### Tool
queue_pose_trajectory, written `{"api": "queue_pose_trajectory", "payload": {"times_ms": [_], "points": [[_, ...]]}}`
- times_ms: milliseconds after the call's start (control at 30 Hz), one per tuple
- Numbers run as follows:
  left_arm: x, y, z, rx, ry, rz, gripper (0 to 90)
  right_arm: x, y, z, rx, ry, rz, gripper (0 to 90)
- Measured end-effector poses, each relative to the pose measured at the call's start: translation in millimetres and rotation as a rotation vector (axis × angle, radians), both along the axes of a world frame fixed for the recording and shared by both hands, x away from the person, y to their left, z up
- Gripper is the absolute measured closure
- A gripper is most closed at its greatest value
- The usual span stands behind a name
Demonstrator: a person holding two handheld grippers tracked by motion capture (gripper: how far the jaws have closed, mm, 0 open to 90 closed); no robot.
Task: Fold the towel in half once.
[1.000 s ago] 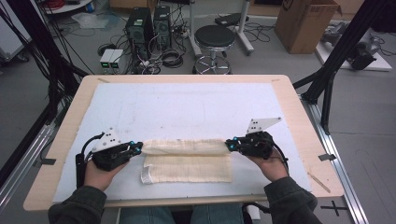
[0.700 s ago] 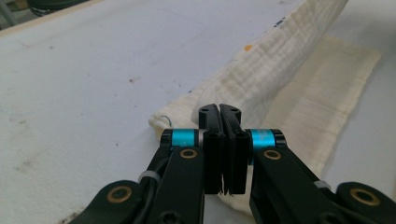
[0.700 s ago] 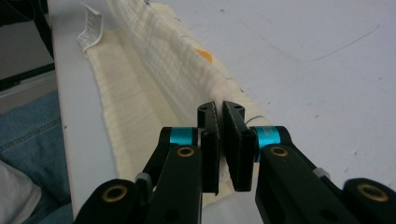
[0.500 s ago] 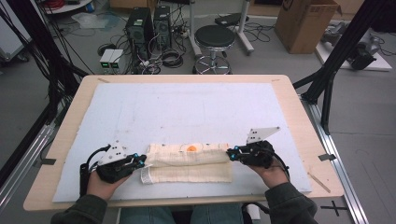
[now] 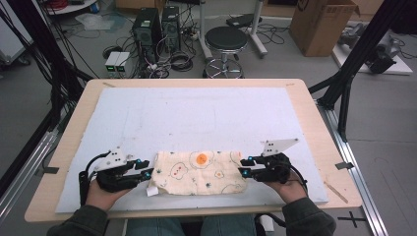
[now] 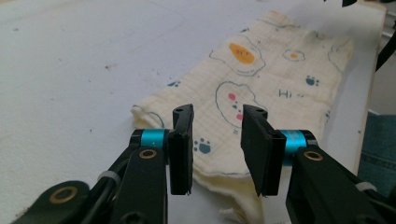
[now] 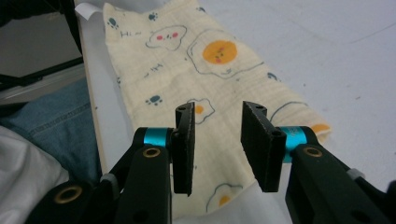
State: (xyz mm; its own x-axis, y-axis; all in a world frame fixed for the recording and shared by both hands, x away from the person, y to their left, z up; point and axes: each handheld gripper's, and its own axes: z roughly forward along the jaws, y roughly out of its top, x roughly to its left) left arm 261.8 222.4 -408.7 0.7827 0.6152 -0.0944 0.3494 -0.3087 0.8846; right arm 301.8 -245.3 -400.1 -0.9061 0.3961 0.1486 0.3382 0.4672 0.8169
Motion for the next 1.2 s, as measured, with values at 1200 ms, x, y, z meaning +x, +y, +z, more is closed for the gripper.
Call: {"api": "queue_pose_trajectory", "payload": {"times_ms": [1200], "points": [[69.0, -31.9, -24.4, 0.13, 0.072, 0.026, 61.9, 65.4, 26.8, -19.8, -0.228, -0.034, -0.063, 65.8]]}}
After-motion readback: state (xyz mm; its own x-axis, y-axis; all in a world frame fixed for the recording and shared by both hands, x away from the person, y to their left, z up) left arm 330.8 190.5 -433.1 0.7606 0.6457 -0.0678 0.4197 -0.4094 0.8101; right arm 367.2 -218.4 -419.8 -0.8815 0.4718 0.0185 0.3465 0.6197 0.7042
